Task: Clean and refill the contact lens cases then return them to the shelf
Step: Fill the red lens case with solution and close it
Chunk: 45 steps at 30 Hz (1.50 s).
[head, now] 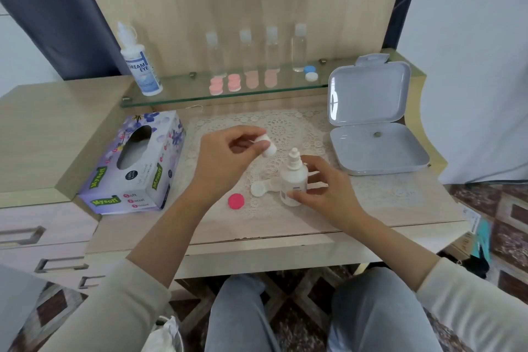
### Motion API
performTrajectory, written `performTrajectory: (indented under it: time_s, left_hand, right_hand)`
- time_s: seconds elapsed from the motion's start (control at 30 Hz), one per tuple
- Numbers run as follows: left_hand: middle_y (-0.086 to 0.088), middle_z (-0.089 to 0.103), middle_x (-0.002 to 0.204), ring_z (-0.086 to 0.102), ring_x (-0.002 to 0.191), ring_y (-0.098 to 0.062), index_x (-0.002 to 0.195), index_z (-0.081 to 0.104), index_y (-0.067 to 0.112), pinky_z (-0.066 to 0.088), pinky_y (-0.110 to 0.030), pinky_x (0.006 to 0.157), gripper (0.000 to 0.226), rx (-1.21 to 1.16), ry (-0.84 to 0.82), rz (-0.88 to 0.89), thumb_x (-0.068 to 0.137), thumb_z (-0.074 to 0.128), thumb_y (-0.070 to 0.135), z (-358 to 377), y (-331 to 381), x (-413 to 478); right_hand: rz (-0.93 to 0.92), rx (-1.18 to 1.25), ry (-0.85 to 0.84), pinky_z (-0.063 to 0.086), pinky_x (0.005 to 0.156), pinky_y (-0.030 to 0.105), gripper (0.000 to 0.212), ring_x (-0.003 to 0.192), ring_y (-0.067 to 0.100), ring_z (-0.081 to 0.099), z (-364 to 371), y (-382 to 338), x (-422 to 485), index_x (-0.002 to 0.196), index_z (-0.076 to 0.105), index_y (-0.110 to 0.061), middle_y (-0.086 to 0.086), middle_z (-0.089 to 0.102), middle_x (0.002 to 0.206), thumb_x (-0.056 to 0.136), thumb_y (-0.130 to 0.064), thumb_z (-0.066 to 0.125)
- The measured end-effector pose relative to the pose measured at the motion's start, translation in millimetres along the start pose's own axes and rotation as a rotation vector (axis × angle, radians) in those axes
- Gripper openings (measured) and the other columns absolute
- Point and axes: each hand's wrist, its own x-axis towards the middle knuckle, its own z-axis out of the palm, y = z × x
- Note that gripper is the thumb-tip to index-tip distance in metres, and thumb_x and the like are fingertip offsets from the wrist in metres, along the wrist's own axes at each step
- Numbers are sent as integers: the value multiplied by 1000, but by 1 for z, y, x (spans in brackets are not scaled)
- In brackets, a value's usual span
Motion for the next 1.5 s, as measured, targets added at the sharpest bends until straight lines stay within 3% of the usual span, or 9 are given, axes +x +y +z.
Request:
performTrajectory:
  time_s: [0.2,0.5,0.8,1.07,1.13,1.2,1.3,1.43,1.5]
  left_hand:
    - [16,65,85,62,76,3,96,67,22,46,-8,71,24,22,-129,168,76,72,9,17,26,4]
    - [8,64,80,61,74,-5,91,71,10,50,-15,70,23,169,-48,374,72,72,22,24,16,6]
    - [16,62,80,62,78,-4,95,71,13,49,-11,71,21,178,-177,267,74,74,13,24,12,7]
    - [17,64,103,58,99,7,98,66,28,43,-9,87,29,104,-499,63,82,63,4,15,25,14]
    - [17,64,104,57,98,6,99,65,27,41,-8,88,24,171,-428,71,76,72,22,19,23,16]
    - [13,64,89,57,79,3,89,64,23,43,-9,74,27,225,-283,84,68,78,32,25,21,17]
    - [11,62,75,54,66,3,79,65,20,44,-9,65,16,187,-244,83,69,78,23,27,21,18]
    - [21,60,97,55,91,11,99,66,26,40,-4,86,31,222,-471,125,84,59,0,16,25,19]
    - [23,56,110,49,104,9,112,61,31,37,-6,93,36,274,-528,147,85,60,8,14,25,18]
  right_hand:
    - [0,0,-9,52,71,15,55,86,-1,57,0,0,1,103,45,-45,-27,55,96,70,-18,78]
    - [-1,-9,-36,53,70,18,55,86,1,59,-1,1,3,105,48,-45,-26,56,96,70,-17,79]
    - [3,3,-35,53,71,18,53,86,2,59,-1,2,3,107,50,-40,-23,58,96,70,-17,79]
    - [14,-6,-37,54,69,19,52,85,1,59,-2,4,3,105,48,-41,-24,57,91,70,-17,79]
    - [15,-1,-38,54,70,18,53,85,1,59,-2,3,3,104,48,-44,-25,57,91,70,-17,78]
    - [19,-1,-39,54,70,19,56,85,0,59,-1,3,4,104,45,-49,-25,56,92,70,-18,78]
    - [18,-5,-37,53,69,16,54,83,-2,58,0,3,5,111,50,-40,-25,55,92,70,-17,78]
    - [16,-13,-36,51,67,13,52,82,-2,58,0,4,6,111,51,-36,-19,58,95,70,-18,78]
    - [21,-15,-39,52,67,14,53,82,-2,58,0,4,6,113,52,-34,-19,58,95,70,-18,78]
